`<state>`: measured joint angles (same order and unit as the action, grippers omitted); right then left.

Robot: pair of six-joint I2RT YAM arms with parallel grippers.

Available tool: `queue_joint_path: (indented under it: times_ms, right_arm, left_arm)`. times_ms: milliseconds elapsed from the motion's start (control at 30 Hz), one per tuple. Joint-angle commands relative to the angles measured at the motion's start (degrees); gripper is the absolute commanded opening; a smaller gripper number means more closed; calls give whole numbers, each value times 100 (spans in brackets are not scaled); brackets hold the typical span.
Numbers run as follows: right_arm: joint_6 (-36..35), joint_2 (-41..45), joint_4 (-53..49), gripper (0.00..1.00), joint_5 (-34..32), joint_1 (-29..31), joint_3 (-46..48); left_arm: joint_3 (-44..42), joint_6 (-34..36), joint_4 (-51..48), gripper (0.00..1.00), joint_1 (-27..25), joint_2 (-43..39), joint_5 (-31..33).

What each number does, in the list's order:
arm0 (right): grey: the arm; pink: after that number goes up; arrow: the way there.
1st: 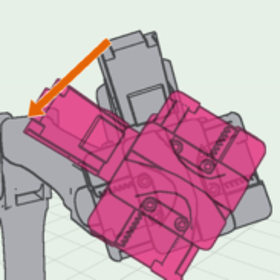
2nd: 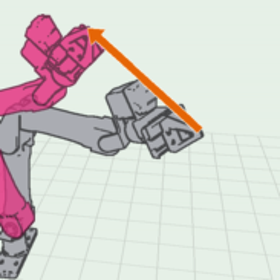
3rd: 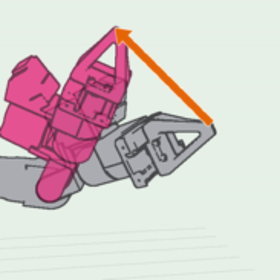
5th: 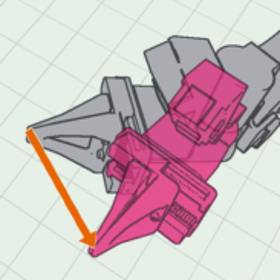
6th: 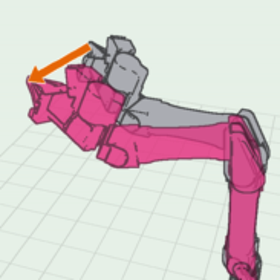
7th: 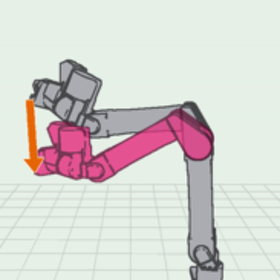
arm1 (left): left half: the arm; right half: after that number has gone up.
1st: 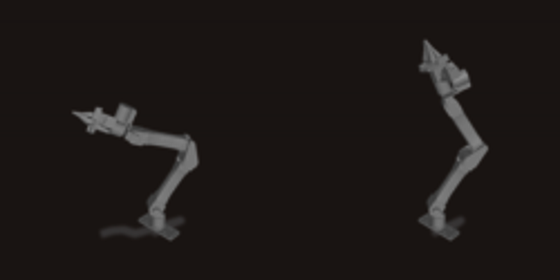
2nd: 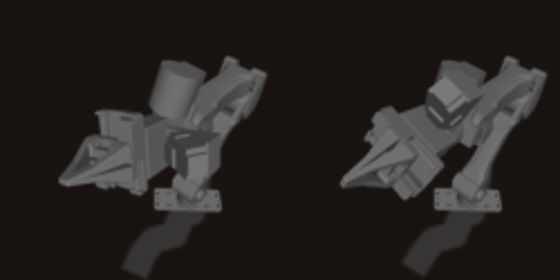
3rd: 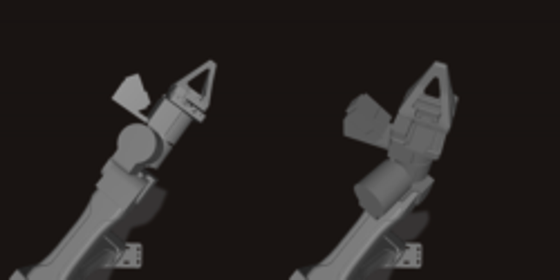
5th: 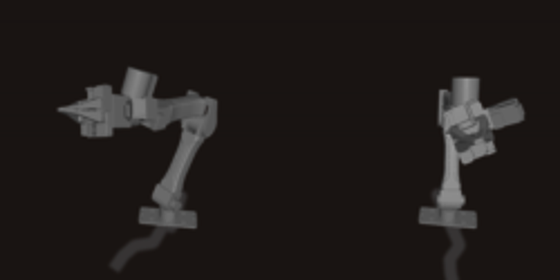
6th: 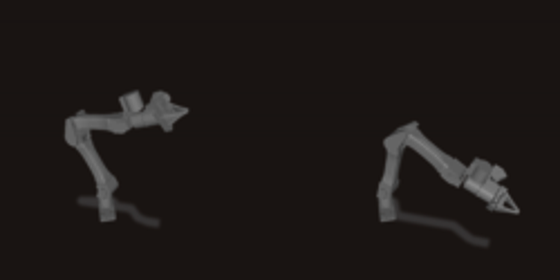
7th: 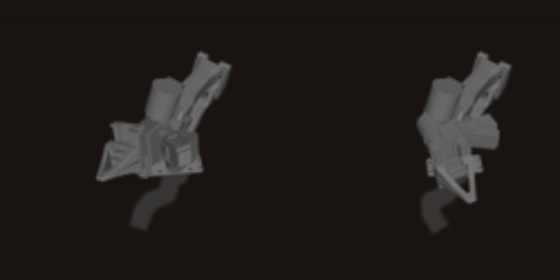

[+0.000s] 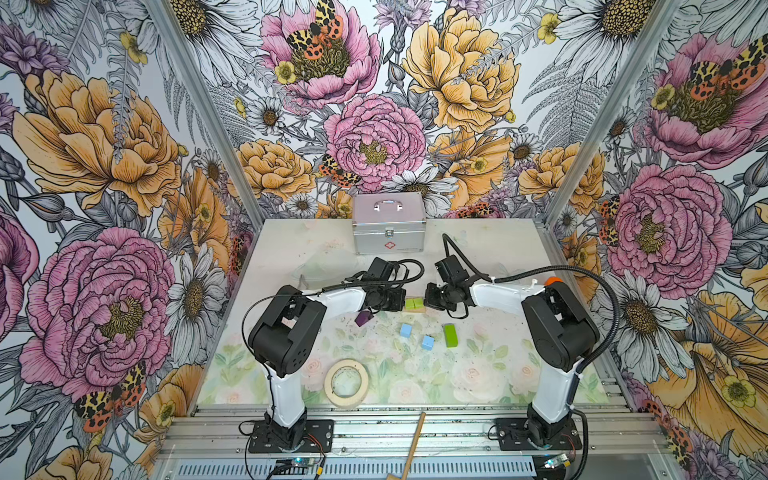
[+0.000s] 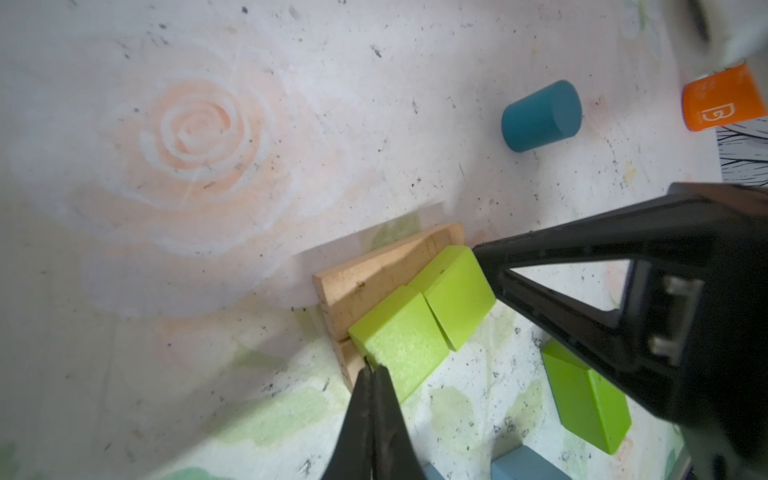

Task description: Build the wood block tower

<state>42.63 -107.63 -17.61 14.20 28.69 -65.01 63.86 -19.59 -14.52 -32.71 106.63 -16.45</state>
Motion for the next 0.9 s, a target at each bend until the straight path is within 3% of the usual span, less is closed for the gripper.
queue_joint_path:
  times_ms: [0, 367, 867]
  right_arm:
    - [33, 227, 41, 0, -155, 46, 76]
    - [25, 366, 37, 0, -237, -17, 101]
    - [13, 289, 32, 0, -261, -23, -42]
  left_arm:
    - [102, -2, 82, 0, 80, 8, -70]
    - [-13, 0, 98, 0, 142, -454, 14]
    - [-13, -37, 73, 0, 216, -312, -103]
